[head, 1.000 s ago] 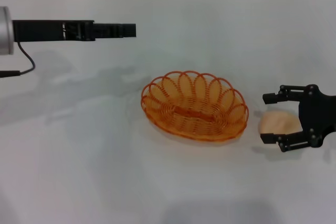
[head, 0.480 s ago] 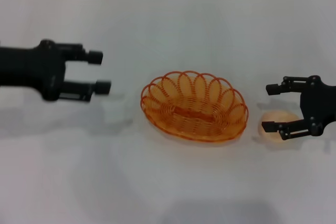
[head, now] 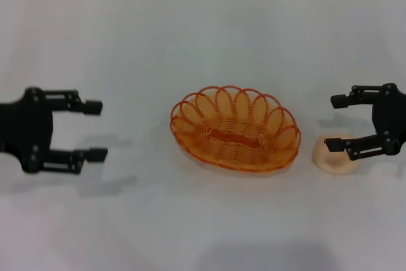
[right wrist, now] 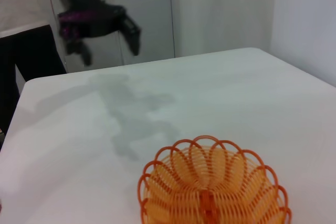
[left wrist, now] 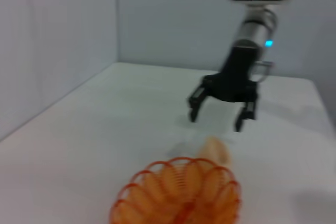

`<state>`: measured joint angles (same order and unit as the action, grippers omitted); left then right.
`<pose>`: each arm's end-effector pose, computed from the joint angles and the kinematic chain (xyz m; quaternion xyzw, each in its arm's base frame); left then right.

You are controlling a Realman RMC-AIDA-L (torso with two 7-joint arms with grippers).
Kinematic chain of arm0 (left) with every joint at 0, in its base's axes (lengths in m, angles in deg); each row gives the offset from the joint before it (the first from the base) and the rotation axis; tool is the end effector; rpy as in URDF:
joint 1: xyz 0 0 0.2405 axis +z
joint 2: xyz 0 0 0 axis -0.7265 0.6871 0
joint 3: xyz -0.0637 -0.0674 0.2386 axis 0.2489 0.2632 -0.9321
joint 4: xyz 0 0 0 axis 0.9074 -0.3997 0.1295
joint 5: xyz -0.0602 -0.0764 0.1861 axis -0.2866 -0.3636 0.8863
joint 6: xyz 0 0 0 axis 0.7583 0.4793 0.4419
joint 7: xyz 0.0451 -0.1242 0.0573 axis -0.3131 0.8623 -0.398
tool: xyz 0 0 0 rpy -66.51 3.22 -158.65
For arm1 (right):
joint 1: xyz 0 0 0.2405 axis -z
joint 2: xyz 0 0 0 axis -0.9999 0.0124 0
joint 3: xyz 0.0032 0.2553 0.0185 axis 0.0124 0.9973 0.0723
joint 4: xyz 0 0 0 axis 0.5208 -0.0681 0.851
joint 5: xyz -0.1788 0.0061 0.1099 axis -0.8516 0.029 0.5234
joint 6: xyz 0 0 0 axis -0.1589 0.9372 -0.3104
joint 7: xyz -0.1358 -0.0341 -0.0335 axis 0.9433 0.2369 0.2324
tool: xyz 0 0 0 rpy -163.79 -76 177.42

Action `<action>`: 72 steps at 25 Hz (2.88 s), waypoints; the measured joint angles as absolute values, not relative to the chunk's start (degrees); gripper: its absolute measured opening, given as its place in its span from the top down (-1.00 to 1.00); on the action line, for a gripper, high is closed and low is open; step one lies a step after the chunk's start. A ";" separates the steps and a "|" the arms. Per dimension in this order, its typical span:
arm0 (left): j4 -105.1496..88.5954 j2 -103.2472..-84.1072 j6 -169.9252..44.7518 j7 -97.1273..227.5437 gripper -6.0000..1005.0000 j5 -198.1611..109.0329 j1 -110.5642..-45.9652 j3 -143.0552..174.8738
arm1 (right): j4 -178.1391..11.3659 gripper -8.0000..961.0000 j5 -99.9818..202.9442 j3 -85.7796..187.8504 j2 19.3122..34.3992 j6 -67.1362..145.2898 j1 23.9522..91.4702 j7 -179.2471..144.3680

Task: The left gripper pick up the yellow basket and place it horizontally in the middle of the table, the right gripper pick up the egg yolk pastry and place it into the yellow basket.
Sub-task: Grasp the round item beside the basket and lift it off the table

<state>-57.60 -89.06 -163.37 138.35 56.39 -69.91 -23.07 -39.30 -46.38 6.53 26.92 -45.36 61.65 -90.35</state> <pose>-0.2770 0.2891 0.0830 -0.9776 -0.0704 -0.1835 0.0750 0.2621 0.3300 0.0400 -0.9792 0.0847 0.1477 0.1103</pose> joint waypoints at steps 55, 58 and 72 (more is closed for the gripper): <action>-49.32 -89.40 -164.68 131.12 -0.49 59.13 -70.51 -23.20 | -39.41 0.55 -61.70 3.07 27.94 -37.70 57.31 -101.82; -49.32 -89.74 -163.94 130.49 -0.49 59.17 -70.32 -23.17 | -39.33 0.65 -61.64 3.23 27.80 -37.96 57.30 -101.93; -49.81 -93.40 -160.58 126.66 -0.49 63.24 -68.98 -23.14 | -31.32 0.87 -60.40 17.34 26.45 -52.66 56.99 -106.26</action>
